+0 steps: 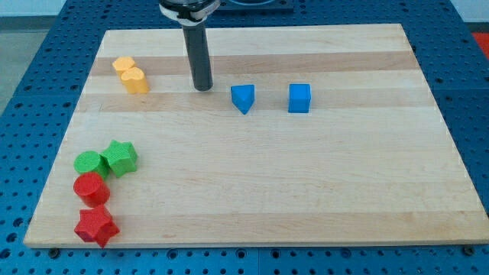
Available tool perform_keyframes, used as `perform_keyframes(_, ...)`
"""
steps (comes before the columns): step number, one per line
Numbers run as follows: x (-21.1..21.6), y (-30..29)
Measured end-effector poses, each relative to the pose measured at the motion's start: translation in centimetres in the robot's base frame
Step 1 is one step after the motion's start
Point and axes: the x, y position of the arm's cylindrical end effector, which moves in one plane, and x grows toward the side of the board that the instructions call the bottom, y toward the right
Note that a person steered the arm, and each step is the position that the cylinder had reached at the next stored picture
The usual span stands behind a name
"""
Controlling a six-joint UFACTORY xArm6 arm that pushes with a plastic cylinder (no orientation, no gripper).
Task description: Place your arm in between the blue blocks
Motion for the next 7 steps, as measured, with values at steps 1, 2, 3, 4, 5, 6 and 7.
perform_keyframes(1,3.8,1.0)
perform_keyframes(2,3.8,1.6)
perform_keyframes(3,3.8,4.5)
perform_keyframes(4,3.7,9.0)
perform_keyframes(5,3.7,14.2)
perform_keyframes(6,3.7,19.0)
perform_keyframes(7,3.7,23.4)
